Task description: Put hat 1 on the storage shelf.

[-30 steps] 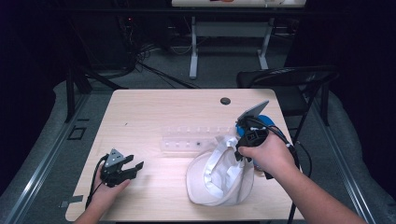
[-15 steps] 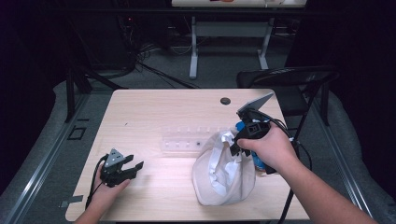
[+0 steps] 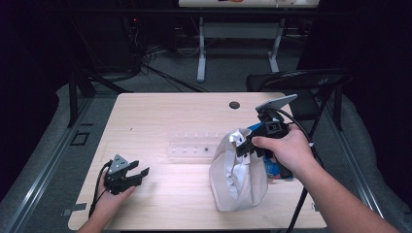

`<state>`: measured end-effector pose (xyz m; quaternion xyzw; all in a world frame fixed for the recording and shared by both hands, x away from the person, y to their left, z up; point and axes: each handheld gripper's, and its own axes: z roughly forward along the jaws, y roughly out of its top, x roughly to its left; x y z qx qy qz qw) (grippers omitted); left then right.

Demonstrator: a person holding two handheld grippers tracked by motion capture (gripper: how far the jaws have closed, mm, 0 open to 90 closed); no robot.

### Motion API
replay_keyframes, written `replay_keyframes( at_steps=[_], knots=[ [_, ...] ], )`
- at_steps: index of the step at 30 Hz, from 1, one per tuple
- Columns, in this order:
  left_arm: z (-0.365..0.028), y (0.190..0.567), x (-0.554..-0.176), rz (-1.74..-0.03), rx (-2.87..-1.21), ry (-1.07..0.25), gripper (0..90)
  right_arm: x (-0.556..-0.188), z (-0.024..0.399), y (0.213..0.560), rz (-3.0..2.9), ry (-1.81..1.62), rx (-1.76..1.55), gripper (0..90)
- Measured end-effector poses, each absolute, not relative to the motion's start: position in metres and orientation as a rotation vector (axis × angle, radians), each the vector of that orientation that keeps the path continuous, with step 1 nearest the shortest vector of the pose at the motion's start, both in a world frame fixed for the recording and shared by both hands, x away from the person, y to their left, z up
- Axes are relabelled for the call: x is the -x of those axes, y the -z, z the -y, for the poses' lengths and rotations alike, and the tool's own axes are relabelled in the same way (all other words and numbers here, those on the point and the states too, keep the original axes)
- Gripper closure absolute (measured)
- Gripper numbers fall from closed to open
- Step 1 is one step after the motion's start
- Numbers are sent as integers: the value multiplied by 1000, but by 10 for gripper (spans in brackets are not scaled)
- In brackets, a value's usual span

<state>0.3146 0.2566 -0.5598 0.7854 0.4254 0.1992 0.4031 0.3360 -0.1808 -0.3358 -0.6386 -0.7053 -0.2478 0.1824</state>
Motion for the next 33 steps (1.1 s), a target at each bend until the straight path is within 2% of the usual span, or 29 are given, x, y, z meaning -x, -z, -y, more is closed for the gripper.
replay_keyframes(
  at_steps=[19, 33],
  knots=[
    [-255, 560, -314, -1075, -1987, -490, 461, -339, 196, 324, 1788, 949, 1687, 809],
    [-254, 559, -313, -1069, -1991, -493, 461, -357, 198, 299, 1726, 1103, 1663, 809]
  ],
)
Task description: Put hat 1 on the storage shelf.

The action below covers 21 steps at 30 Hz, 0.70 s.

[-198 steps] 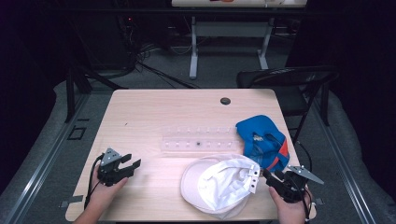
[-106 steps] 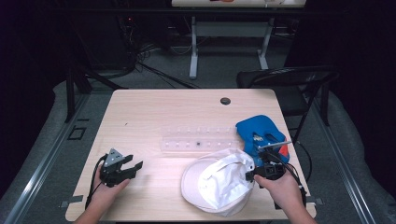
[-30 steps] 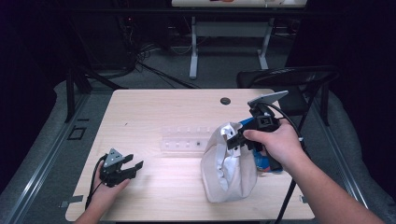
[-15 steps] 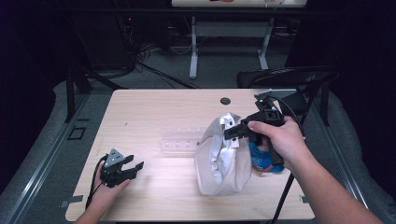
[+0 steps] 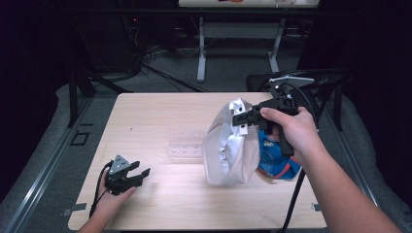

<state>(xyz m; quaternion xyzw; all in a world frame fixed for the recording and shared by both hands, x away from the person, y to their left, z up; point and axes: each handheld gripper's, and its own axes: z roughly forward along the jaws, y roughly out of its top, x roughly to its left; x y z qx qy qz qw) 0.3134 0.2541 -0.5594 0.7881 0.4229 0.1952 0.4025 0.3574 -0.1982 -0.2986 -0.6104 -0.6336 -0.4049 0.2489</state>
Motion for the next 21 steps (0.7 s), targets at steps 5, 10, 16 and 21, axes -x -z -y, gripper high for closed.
replay_keyframes(
  at_steps=[5, 10, 16, 21],
  knots=[
    [-255, 560, -314, -1070, -1993, -495, 461, -368, 194, 296, 1717, 1121, 1679, 809],
    [-254, 560, -314, -1070, -1989, -493, 461, -379, 190, 292, 1706, 1140, 1687, 809],
    [-254, 560, -314, -1063, -1994, -492, 461, -393, 183, 291, 1694, 1155, 1710, 809],
    [-254, 559, -314, -1063, -1999, -488, 461, -405, 174, 293, 1682, 1150, 1728, 809]
  ],
)
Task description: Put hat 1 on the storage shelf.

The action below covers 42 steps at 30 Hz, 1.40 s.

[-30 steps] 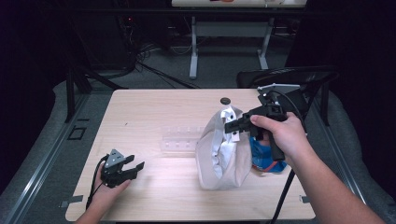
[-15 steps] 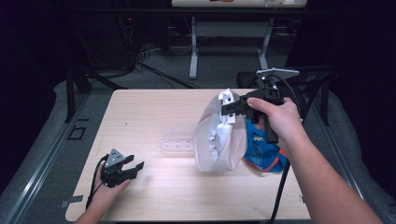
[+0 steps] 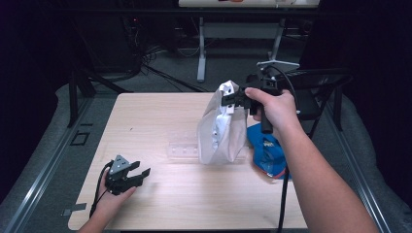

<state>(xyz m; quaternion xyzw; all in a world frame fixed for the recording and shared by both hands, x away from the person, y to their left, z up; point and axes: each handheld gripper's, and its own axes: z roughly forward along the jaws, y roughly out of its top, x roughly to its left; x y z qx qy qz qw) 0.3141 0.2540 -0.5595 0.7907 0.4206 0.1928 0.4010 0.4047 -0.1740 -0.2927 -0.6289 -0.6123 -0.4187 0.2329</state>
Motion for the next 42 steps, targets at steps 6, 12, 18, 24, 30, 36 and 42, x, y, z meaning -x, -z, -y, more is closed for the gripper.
replay_keyframes(
  at_steps=[6, 12, 18, 24, 30, 36, 42],
  knots=[
    [-254, 559, -314, -1062, -1998, -486, 461, -418, 161, 295, 1666, 1164, 1731, 809],
    [-253, 560, -314, -1060, -1989, -486, 461, -429, 146, 300, 1656, 1164, 1735, 809],
    [-253, 559, -314, -1048, -2006, -484, 461, -439, 135, 307, 1644, 1156, 1747, 809],
    [-250, 561, -315, -1048, -1998, -482, 462, -447, 130, 311, 1631, 1156, 1759, 809],
    [-248, 562, -316, -1038, -2018, -466, 466, -452, 123, 315, 1641, 1151, 1765, 809],
    [-244, 561, -315, -1025, -2014, -469, 467, -455, 117, 320, 1639, 1146, 1773, 809],
    [-234, 555, -316, -991, -2014, -445, 466, -457, 115, 321, 1636, 1157, 1782, 809]
  ],
)
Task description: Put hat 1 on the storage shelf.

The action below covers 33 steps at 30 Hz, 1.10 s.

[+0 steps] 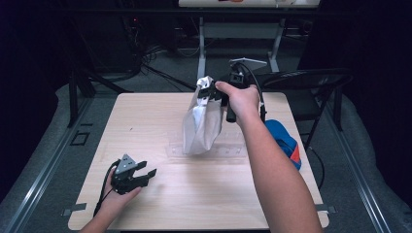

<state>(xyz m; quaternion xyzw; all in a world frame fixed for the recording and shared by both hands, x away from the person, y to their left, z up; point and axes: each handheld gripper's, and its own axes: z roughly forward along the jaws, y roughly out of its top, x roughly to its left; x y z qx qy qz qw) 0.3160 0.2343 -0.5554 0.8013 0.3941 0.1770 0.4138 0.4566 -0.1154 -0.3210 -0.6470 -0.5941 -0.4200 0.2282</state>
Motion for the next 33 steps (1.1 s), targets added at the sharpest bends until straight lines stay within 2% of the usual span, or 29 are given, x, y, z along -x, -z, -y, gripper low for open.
replay_keyframes(
  at_steps=[10, 13, 17, 30, 32, 33],
  knots=[
    [-195, 522, -320, -870, -1962, -474, 466, -456, 117, 324, 1618, 1172, 1780, 808],
    [-178, 515, -323, -847, -1962, -470, 416, -456, 118, 324, 1622, 1171, 1774, 809],
    [-155, 510, -324, -798, -1979, -531, 406, -455, 118, 325, 1611, 1176, 1773, 808],
    [-118, 511, -333, -762, -2076, -615, 512, -453, 122, 327, 1601, 1182, 1771, 808],
    [-117, 513, -335, -774, -2086, -613, 543, -453, 122, 327, 1601, 1181, 1769, 808],
    [-116, 514, -335, -780, -2090, -620, 588, -453, 121, 327, 1601, 1181, 1764, 808]
  ],
)
